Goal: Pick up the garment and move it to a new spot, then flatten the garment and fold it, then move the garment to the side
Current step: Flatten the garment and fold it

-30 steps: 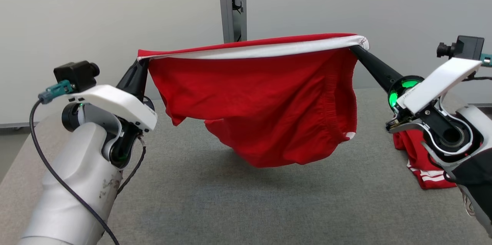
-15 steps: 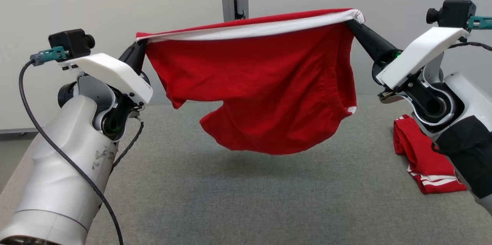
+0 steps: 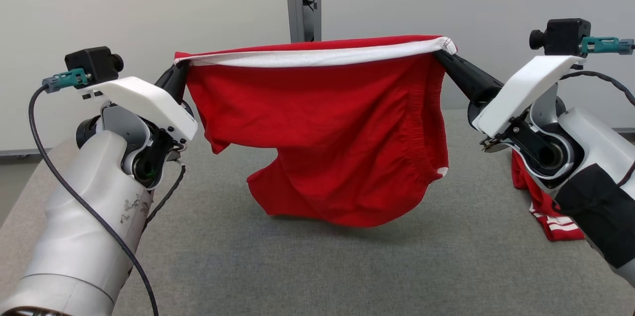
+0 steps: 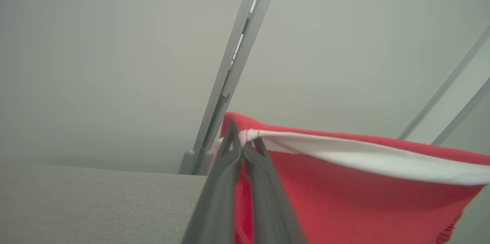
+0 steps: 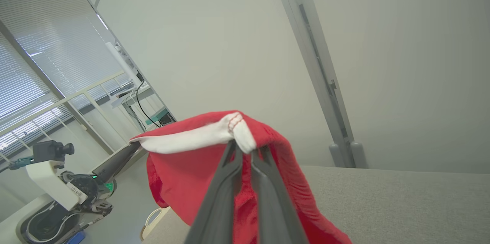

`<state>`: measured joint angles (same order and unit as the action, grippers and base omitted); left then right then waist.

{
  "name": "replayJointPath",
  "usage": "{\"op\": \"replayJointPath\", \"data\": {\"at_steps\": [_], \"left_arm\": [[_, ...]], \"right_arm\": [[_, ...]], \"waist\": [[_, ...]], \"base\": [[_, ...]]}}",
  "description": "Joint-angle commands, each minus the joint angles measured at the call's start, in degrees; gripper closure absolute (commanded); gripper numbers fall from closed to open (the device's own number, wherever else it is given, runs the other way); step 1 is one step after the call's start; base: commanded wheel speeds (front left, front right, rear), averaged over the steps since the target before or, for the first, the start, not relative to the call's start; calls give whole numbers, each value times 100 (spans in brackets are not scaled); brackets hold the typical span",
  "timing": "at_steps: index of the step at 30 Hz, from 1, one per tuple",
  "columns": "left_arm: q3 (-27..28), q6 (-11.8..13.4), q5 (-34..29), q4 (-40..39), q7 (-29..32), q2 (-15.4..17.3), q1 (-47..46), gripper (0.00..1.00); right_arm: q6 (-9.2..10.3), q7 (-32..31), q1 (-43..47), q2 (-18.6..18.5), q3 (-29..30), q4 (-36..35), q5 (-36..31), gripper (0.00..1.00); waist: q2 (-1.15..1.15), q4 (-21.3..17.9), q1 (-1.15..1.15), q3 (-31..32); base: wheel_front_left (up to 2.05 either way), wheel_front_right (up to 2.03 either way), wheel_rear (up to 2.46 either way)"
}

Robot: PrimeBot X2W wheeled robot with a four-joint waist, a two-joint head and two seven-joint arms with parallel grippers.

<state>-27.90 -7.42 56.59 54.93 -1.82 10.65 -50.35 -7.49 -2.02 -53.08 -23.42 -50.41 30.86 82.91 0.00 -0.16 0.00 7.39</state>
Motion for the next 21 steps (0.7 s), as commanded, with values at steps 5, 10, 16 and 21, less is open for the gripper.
{"op": "replayJointPath", "data": {"at_steps": [5,10,16,21], "left_arm": [[48,22,98,213,285,160,-426,100],[68,79,60,418,264,-5,-1361,100],[222,157,-116,643,-537,-145,-2754,100],[412,137,-78,808,-1161,-346,-3267,100]], "right_arm": [[0,-64,-589,192,-244,512,-278,100],[0,185,-1729,520,-367,946,-626,100],[0,1386,-3146,861,-342,1686,-1130,100],[0,1691,-3485,984,-317,2033,-1328,100]], "waist": [[0,-180,0,-660],[0,-150,0,-1535],[0,-67,0,-2515],[0,50,0,-2927]], "base": [[0,0,0],[0,0,0],[0,0,0],[0,0,0]]}}
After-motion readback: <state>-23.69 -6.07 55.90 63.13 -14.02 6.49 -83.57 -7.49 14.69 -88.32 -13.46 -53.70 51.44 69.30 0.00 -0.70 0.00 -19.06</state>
